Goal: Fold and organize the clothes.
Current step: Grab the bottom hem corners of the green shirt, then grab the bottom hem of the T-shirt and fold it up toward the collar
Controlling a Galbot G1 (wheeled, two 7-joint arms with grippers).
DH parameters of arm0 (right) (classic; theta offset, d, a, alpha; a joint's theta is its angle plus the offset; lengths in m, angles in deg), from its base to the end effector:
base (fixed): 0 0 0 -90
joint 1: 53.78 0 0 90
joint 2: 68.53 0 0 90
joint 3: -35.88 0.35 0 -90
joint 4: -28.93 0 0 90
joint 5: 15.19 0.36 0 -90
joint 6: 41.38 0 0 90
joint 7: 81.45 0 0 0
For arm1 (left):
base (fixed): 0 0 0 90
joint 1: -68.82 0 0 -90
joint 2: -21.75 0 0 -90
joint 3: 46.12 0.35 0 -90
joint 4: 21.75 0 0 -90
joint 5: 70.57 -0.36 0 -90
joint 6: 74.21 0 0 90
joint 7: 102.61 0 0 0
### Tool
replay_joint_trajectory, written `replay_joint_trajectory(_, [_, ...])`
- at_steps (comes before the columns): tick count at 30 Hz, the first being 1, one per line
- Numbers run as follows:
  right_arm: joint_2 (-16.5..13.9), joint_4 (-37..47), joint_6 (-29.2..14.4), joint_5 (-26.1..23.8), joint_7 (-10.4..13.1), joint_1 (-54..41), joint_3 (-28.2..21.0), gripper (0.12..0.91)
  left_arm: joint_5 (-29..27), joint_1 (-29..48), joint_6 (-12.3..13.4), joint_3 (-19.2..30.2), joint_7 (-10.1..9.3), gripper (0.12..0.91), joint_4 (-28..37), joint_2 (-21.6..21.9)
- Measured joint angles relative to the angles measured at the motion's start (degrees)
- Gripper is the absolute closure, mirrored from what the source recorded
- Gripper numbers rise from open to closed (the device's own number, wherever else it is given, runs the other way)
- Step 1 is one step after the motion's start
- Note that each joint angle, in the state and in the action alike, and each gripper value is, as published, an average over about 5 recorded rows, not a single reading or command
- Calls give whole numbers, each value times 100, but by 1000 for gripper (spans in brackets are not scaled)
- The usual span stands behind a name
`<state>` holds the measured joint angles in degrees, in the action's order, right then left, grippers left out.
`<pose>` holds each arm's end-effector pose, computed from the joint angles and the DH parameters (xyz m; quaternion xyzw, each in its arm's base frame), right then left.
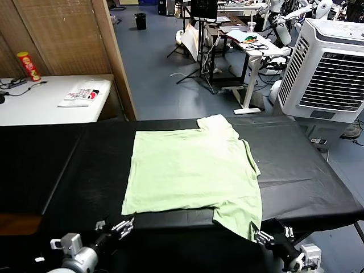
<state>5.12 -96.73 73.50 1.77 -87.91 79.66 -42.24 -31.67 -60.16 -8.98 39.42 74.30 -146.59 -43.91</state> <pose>0.1270 -0.0972 -0.2821 0.0516 -0.9619 0.0124 0.2681 0.1522 0.0804 -0.2802 -0.0851 -0.9518 0.1167 0.2706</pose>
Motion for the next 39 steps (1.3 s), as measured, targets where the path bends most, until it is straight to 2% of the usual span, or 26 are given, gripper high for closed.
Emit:
replay_joint_trajectory(3, [27, 21, -9, -36, 19, -8, -19, 299, -126, 45, -29, 21, 80, 232, 17, -25])
replay_joint_trajectory(5, [56, 36, -15, -69, 31, -12, -37, 369, -273, 91, -87, 48, 141, 232, 32, -47])
replay_joint_trajectory(11, [118, 45, -24, -170, 32, -8, -78, 646, -522, 187, -123, 142, 135, 254, 122, -127])
replay_joint_trajectory(14, [140, 63, -24, -216, 33, -6, -97, 803, -564, 187, -106, 152, 124, 367, 166, -148])
replay_joint_trajectory(17, [177, 70, -24, -241, 39, 11, -122, 890, -564, 185, -92, 151, 121, 534, 196, -147])
replay_joint_trajectory(22, [249, -14, -18, -241, 112, 102, -136, 904, -532, 176, -103, 154, 127, 809, 190, -134])
replay_joint_trajectory(25, [290, -118, -5, -233, 192, 199, -111, 904, -518, 127, -108, 150, 130, 898, 131, -128])
replay_joint_trajectory(34, [484, -794, 0, -249, 287, 824, -87, 904, -376, -314, -85, -59, -1, 905, -251, -89])
replay_joint_trajectory(39, [465, -939, -53, -224, 254, 943, -72, 904, -336, -687, 20, -258, -32, 905, -541, -38])
